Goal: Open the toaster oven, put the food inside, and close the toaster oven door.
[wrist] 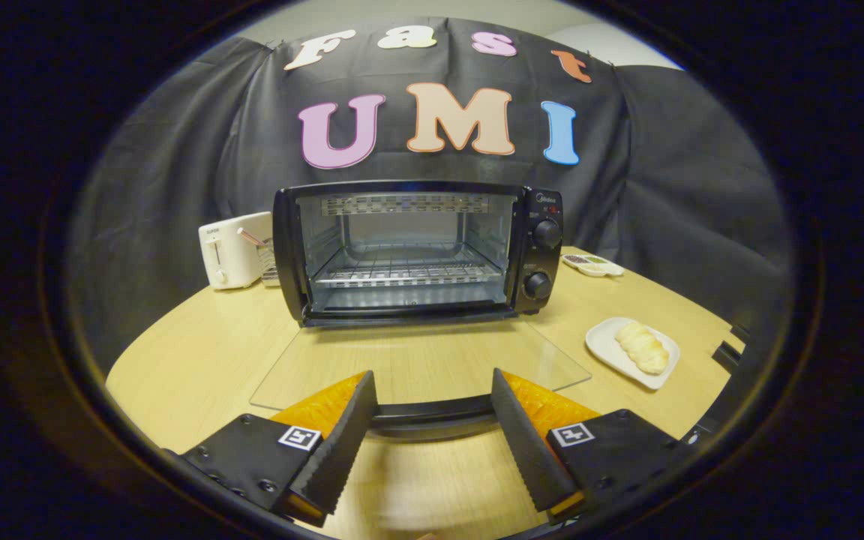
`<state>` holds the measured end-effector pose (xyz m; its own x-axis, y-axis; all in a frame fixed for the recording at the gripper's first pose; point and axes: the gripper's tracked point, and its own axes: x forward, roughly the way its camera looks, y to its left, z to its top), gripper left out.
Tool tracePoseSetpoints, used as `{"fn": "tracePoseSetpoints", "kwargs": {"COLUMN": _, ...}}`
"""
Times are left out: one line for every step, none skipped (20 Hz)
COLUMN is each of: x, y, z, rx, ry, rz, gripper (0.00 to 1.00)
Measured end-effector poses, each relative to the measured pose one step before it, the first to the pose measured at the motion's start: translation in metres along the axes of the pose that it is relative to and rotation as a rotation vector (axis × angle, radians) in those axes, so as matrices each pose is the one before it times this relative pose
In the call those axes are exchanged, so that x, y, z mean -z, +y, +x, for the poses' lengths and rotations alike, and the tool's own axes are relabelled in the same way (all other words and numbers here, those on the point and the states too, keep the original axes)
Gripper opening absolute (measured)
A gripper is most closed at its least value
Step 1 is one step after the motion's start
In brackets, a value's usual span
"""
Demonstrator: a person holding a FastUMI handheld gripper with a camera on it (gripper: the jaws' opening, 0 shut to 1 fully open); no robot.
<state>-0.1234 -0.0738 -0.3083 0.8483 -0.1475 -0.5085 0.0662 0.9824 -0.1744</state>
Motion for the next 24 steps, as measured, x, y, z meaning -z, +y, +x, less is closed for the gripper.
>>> {"fn": "tracePoseSetpoints", "kwargs": {"x": -0.01095, "y": -0.00893, "z": -0.0003, "rx": 0.01543, "ry": -0.02009, "rz": -0.00963, "gripper": 0.95}}
{"fn": "tracePoseSetpoints", "kwargs": {"x": -0.00803, "y": -0.0123, "z": 0.00116, "rx": 0.01942, "ry": -0.01742, "rz": -0.00251, "gripper": 0.95}}
{"fn": "tracePoseSetpoints", "kwargs": {"x": -0.00795, "y": -0.01369, "z": 0.00263, "rx": 0.0229, "ry": -0.01362, "rz": 0.00208, "gripper": 0.95}}
{"fn": "tracePoseSetpoints", "kwargs": {"x": -0.00527, "y": -0.01606, "z": 0.00451, "rx": 0.03095, "ry": -0.00897, "rz": 0.00472, "gripper": 0.96}}
{"fn": "tracePoseSetpoints", "kwargs": {"x": -0.00436, "y": -0.02044, "z": 0.0045, "rx": 0.03858, "ry": -0.00626, "rz": 0.00953, "gripper": 0.95}}
{"fn": "tracePoseSetpoints", "kwargs": {"x": -0.00275, "y": -0.02262, "z": 0.00424, "rx": 0.03887, "ry": -0.00446, "rz": 0.01478, "gripper": 0.95}}
{"fn": "tracePoseSetpoints", "kwargs": {"x": -0.00346, "y": -0.02063, "z": 0.00558, "rx": 0.03801, "ry": -0.00628, "rz": 0.02019, "gripper": 0.95}}
{"fn": "tracePoseSetpoints", "kwargs": {"x": -0.00154, "y": -0.01968, "z": 0.00583, "rx": 0.03432, "ry": -0.00495, "rz": 0.02209, "gripper": 0.95}}
{"fn": "tracePoseSetpoints", "kwargs": {"x": -0.00177, "y": -0.01902, "z": 0.00801, "rx": 0.03232, "ry": -0.00214, "rz": 0.01814, "gripper": 0.95}}
{"fn": "tracePoseSetpoints", "kwargs": {"x": 0.00008, "y": -0.01731, "z": 0.0116, "rx": 0.03314, "ry": -0.00147, "rz": 0.01298, "gripper": 0.95}}
{"fn": "tracePoseSetpoints", "kwargs": {"x": 0.00121, "y": -0.01425, "z": 0.0088, "rx": 0.02096, "ry": 0.00344, "rz": 0.009, "gripper": 0.95}}
{"fn": "tracePoseSetpoints", "kwargs": {"x": 0.00433, "y": -0.01043, "z": 0.01147, "rx": 0.0174, "ry": 0.01216, "rz": 0.00632, "gripper": 0.95}}
{"fn": "tracePoseSetpoints", "kwargs": {"x": 0.004, "y": -0.00969, "z": 0.01059, "rx": 0.0162, "ry": 0.01402, "rz": 0.00393, "gripper": 0.95}}
{"fn": "tracePoseSetpoints", "kwargs": {"x": 0.00424, "y": -0.00741, "z": 0.00949, "rx": 0.00795, "ry": 0.01743, "rz": 0.00313, "gripper": 0.95}}
{"fn": "tracePoseSetpoints", "kwargs": {"x": 0.00499, "y": -0.00711, "z": 0.01004, "rx": 0.0104, "ry": 0.01734, "rz": 0.00495, "gripper": 0.95}}
{"fn": "tracePoseSetpoints", "kwargs": {"x": 0.00732, "y": -0.00803, "z": 0.01052, "rx": 0.00791, "ry": 0.02, "rz": 0.00359, "gripper": 0.95}}
{"fn": "tracePoseSetpoints", "kwargs": {"x": 0.00738, "y": -0.00823, "z": 0.00872, "rx": 0.01307, "ry": 0.02865, "rz": 0.00144, "gripper": 0.95}}
{"fn": "tracePoseSetpoints", "kwargs": {"x": 0.00781, "y": -0.0096, "z": 0.00697, "rx": 0.01458, "ry": 0.02874, "rz": -0.00264, "gripper": 0.95}}
{"fn": "tracePoseSetpoints", "kwargs": {"x": 0.00717, "y": -0.00729, "z": 0.00765, "rx": 0.01535, "ry": 0.02444, "rz": -0.00301, "gripper": 0.95}}
{"fn": "tracePoseSetpoints", "kwargs": {"x": 0.00756, "y": -0.004, "z": 0.00556, "rx": 0.00532, "ry": 0.02468, "rz": 0.00281, "gripper": 0.95}}
{"fn": "tracePoseSetpoints", "kwargs": {"x": 0.00396, "y": -0.00006, "z": 0.00634, "rx": -0.00556, "ry": 0.01953, "rz": 0.00337, "gripper": 0.96}}
{"fn": "tracePoseSetpoints", "kwargs": {"x": 0.00166, "y": 0.00279, "z": 0.00189, "rx": -0.01129, "ry": 0.02009, "rz": 0.00003, "gripper": 0.96}}
{"fn": "tracePoseSetpoints", "kwargs": {"x": -0.00328, "y": 0.0015, "z": 0.00497, "rx": 0.0002, "ry": -0.00424, "rz": -0.0124, "gripper": 0.96}}
{"fn": "tracePoseSetpoints", "kwargs": {"x": -0.00054, "y": 0.00279, "z": 0.0033, "rx": -0.00593, "ry": 0.0059, "rz": -0.01362, "gripper": 0.96}}
